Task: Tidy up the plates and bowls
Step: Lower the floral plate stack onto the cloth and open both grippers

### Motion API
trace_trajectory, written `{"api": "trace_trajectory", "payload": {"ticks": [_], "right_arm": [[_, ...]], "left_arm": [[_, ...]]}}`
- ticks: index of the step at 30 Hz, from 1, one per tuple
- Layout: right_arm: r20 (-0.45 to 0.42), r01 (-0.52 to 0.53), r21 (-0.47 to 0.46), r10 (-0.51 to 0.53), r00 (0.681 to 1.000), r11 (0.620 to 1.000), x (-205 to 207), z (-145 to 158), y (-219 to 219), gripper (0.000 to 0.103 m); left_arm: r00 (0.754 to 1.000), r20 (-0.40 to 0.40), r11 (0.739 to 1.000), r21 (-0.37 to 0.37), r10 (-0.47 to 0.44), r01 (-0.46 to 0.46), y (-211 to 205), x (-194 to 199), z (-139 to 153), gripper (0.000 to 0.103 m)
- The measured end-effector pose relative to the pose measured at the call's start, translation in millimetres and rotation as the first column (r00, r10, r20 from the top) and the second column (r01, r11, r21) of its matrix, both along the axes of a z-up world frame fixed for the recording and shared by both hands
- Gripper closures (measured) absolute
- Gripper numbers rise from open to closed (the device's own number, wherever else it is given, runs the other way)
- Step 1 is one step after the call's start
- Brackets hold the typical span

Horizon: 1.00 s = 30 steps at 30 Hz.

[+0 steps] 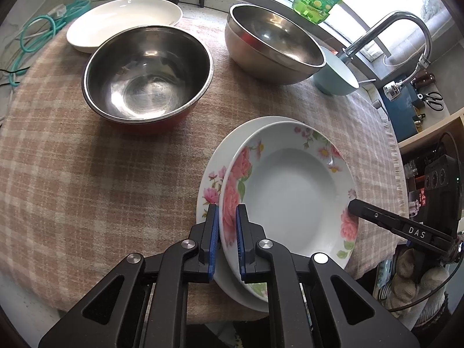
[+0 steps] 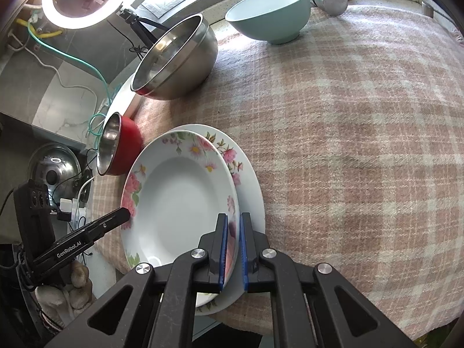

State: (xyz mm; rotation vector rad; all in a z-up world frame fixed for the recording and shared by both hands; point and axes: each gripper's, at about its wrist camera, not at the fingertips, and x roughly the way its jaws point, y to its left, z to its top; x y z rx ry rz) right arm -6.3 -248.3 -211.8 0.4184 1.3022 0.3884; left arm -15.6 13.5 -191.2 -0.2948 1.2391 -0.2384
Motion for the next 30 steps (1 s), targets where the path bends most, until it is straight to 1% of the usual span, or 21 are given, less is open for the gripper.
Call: {"api": "trace_trajectory", "payload": {"ticks": [4,7,8,9,10,12,13,16,20,25,30], "right_arm": [[0.000,-0.004,-0.006,0.004,1.000,1.000,-1,0,1,0.093],[-0.002,-0.002,-0.004,0.002,1.000,1.000,-1,0,1,0.093],[-0.001,-0.004,-0.006,0.004,1.000,1.000,-1,0,2,0.093],[-0.002,-0.008,-0.006,0.008,1.000,1.000,-1,0,3,0.093],[-0.001,-0.008,-0.006,0.008,1.000,1.000,-1,0,3,0.093],[0.004,-0.005,-0.008,0.005,1.000,1.000,-1,1,2,0.092],[0.012,-0.003,-0.012,0.003,1.000,1.000,-1,3,2,0.092],[0.053,-0.004,-0.035,0.006,0.999,0.999,-3,12,1,0.083],[0.102,-0.014,-0.072,0.022,0.995,0.997,-5,27,2,0.082],[0.124,-0.026,-0.082,0.036,0.992,0.996,-4,38,3,0.082],[0.160,-0.021,-0.083,0.034,0.987,0.996,-5,47,7,0.082]], "left_arm": [[1.000,0.002,1.000,0.015,-0.009,0.009,-2,0,1,0.095],[1.000,-0.001,1.000,0.011,-0.007,0.007,-2,0,0,0.095],[1.000,-0.003,1.000,0.009,-0.007,0.007,-2,-1,0,0.094],[1.000,-0.005,1.000,0.002,-0.007,0.007,-2,-1,0,0.090],[1.000,-0.005,1.000,-0.002,-0.007,0.007,-2,-1,0,0.088],[1.000,0.001,1.000,0.007,-0.006,0.006,-2,-2,1,0.088],[1.000,0.005,1.000,0.011,-0.005,0.005,-2,-3,1,0.088],[1.000,0.016,1.000,0.009,0.015,-0.016,2,-3,4,0.088],[0.998,0.057,0.999,0.014,0.030,-0.031,8,-5,18,0.088],[0.994,0.095,0.999,0.013,0.045,-0.046,17,-6,32,0.088],[0.992,0.121,0.998,0.028,0.047,-0.051,25,-9,42,0.088]]}}
